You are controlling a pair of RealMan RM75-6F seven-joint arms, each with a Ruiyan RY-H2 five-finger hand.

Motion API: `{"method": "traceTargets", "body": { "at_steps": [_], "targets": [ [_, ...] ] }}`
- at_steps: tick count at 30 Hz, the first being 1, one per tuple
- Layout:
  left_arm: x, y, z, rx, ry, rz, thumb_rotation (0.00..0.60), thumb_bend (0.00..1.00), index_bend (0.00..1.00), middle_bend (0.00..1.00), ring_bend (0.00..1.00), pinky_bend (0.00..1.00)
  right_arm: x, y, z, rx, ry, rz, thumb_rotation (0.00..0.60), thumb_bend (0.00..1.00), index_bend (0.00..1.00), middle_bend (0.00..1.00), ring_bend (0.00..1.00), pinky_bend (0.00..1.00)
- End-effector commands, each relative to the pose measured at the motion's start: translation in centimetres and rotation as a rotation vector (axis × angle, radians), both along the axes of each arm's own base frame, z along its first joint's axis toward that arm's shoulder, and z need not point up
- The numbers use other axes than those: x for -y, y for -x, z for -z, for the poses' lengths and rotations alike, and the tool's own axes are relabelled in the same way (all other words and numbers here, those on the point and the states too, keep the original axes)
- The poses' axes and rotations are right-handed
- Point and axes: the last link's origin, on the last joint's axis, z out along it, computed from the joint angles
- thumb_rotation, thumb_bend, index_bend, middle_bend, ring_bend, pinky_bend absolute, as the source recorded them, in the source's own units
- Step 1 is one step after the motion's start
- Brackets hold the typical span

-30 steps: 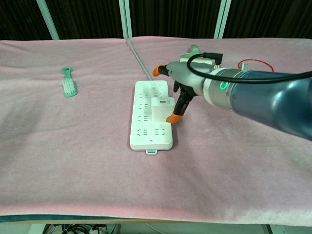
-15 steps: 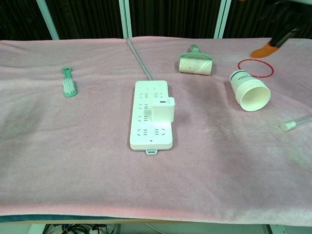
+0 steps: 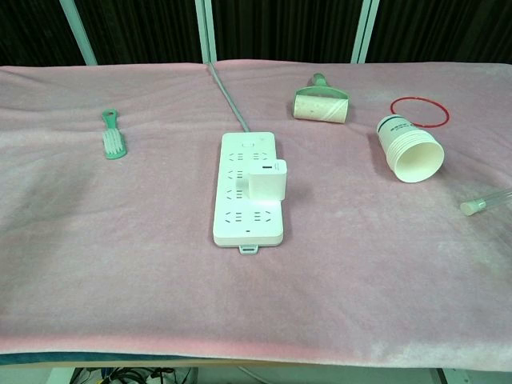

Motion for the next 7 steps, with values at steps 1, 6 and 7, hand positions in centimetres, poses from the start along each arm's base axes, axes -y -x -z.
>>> {"method": "traceTargets", "body": {
  "at_steps": [1, 6, 7],
  "targets": [
    [0.3, -0.6, -0.1, 0.0, -0.004, 0.026, 0.6, 0.3, 0.11, 0.0, 0.0, 0.0, -2.9, 3.3, 0.3, -0.015, 0.028, 0.01, 0.6, 0.06, 0.0, 0.01, 0.2, 0.19],
    [0.7, -1.2, -0.2, -0.003, -0.004, 0.046, 0.6, 0.3, 0.11, 0.0, 0.0, 0.0, -3.4, 4.8, 0.5, -0.015, 0.038, 0.015, 0.6, 0.06, 0.0, 0.01, 0.2, 0.18],
    [0.8, -1.3, -0.2, -0.004, -0.003, 0.047, 0.6, 0.3, 0.11, 0.0, 0.0, 0.0, -3.3, 5.0, 0.5, -0.018, 0.037, 0.013, 0.6, 0.06, 0.0, 0.01, 0.2, 0.18]
  ]
}}
